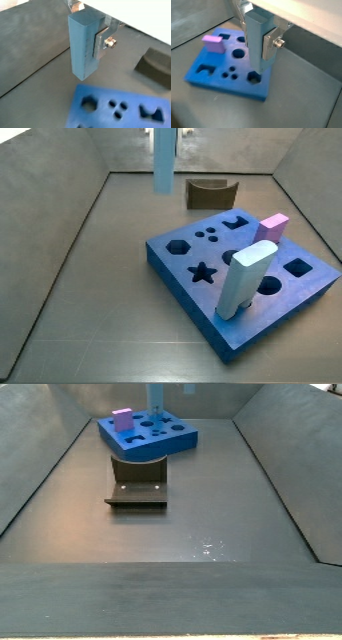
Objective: Pick up the rectangle object. Move to above the board. Insert the rectangle object.
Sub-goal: Move to above the board, then insert the rectangle object.
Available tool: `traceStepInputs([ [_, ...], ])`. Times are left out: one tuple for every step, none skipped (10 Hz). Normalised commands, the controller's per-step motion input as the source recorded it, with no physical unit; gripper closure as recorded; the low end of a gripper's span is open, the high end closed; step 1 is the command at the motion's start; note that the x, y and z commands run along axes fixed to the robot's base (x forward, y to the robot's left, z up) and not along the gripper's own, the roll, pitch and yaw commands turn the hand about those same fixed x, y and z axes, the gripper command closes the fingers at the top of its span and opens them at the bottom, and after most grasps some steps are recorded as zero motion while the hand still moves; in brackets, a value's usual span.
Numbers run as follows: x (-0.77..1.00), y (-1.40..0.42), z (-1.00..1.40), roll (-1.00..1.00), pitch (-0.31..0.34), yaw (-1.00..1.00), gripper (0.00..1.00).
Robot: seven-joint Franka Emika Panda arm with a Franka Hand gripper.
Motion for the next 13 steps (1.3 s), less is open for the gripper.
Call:
traceStepInputs([
  [0.07,-0.38,-0.02,0.1,0.125,0.01,1.0],
  [0.05,-0.18,0.0,0.09,0.11,0.01,1.0],
  [0.12,-0.11,0.0,0.14,0.0,-0.07,1.0],
  [0.06,-0.09,-0.05,0.13,0.0,-0.09,1.0],
  [0.14,-0.05,-0.05,0.07,0.0,-0.21,1.0],
  [0.23,-0.07,-0.04,0.03,0.0,-0.26,1.0],
  [0.16,-0.04,-0.01,0.0,0.0,-0.16,1.0],
  [0.09,0.0,-0.01,0.0,0.014,-0.04,1.0],
  [0.14,-0.01,-0.05,0.0,0.051,0.0,1.0],
  [0.16,0.0,-0.05,0.0,0.066,-0.34,1.0],
  [0.12,-0.01,-0.1,0.0,0.0,-0.88,1.0],
  [0.0,0.0,-0.16,0.0,0.0,-1.0,1.0],
  [0.0,0.0,-0.16,0.0,0.0,-1.0,1.0],
])
